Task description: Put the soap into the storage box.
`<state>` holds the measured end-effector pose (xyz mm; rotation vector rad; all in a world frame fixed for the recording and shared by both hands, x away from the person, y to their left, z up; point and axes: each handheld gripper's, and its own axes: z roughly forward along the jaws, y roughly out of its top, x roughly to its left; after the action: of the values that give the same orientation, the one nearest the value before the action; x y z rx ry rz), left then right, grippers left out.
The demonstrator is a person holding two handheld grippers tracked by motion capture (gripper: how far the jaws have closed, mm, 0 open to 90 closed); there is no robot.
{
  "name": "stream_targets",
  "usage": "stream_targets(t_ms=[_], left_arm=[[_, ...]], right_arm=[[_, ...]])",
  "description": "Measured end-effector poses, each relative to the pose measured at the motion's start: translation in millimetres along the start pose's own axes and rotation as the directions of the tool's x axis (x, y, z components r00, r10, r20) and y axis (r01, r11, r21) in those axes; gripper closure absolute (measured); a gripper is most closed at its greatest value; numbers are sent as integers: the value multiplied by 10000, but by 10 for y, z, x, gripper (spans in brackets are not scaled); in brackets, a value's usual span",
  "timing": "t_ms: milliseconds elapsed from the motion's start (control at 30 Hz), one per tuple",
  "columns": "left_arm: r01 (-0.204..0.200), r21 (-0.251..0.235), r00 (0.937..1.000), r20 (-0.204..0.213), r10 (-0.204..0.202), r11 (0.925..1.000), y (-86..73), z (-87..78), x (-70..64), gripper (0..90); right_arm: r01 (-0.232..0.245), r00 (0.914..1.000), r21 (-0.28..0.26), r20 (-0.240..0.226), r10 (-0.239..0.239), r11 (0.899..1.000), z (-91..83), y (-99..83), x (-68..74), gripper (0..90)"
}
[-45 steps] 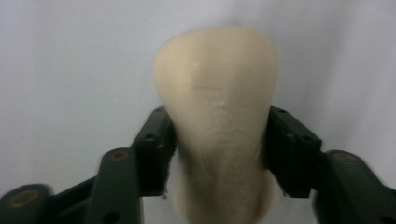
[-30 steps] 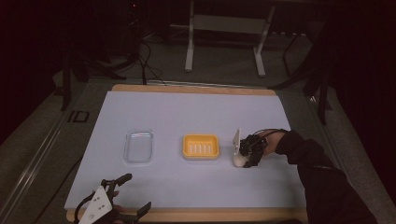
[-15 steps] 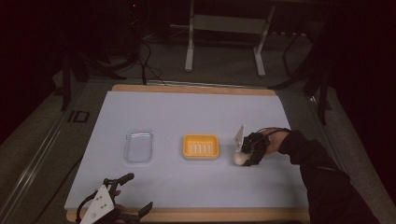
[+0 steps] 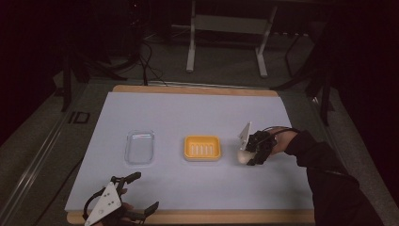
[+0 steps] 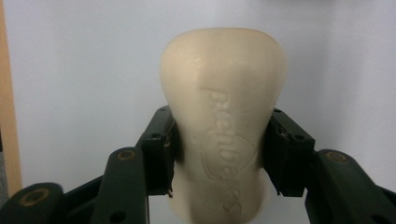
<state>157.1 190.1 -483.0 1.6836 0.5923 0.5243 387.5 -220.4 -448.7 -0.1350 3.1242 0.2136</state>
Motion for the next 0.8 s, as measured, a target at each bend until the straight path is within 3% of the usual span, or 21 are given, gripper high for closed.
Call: stream_targets(t_ms=[433, 633, 800], left_arm=[[-51, 38, 9996, 260, 49, 10000, 15, 67, 11, 12], [-29, -5, 9996, 266, 29, 10000, 18, 67, 14, 12], [-39, 3, 9996, 283, 39, 10000, 18, 67, 13, 12]], right_arm=[[-212, 9992, 36, 349, 211, 9998, -304, 100, -4, 497], [-165, 9983, -409, 545, 187, 9990, -460, 186, -34, 497], [-7, 9980, -440, 631, 35, 9990, -523, 285, -47, 497]])
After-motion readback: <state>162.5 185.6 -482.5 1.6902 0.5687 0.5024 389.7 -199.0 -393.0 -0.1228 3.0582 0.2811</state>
